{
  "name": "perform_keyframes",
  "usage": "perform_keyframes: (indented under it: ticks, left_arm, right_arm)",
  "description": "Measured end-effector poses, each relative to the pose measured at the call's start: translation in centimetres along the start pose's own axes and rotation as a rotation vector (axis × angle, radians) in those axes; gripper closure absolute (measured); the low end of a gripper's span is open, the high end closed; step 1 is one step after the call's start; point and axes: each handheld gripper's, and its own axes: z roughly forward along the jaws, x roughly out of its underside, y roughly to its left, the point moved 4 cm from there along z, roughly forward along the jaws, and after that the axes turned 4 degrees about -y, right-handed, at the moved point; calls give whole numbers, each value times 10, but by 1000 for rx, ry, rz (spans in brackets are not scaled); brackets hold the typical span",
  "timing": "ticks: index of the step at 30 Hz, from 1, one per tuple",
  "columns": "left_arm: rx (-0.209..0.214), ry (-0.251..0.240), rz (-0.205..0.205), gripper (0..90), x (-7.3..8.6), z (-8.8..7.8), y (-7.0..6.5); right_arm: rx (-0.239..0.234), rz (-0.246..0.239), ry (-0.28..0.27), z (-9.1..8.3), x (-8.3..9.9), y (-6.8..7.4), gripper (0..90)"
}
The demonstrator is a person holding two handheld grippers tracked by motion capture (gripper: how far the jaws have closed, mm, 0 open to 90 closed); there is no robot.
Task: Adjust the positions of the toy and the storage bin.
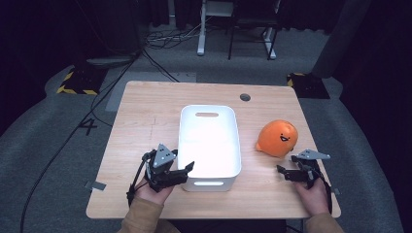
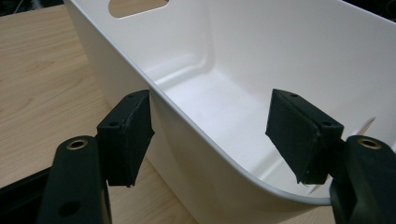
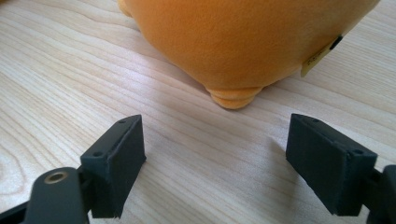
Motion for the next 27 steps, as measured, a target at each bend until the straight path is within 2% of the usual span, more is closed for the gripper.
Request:
perform_keyframes:
  ticks: [10, 14, 17, 23, 27]
  left_arm:
    - [26, 6, -12, 301, 5, -3, -24]
    - [39, 15, 3, 288, 7, -5, -34]
    - [45, 11, -8, 271, 9, -4, -44]
    - [30, 11, 13, 250, 8, -4, -46]
    - [50, 11, 4, 232, 3, -8, -45]
  right_arm:
    - [0, 0, 0, 0, 0, 0, 196]
    - [0, 0, 0, 0, 0, 0, 196]
    - [0, 0, 0, 0, 0, 0, 196]
    - [0, 0, 0, 0, 0, 0, 196]
    - [0, 1, 0, 0, 0, 0, 196]
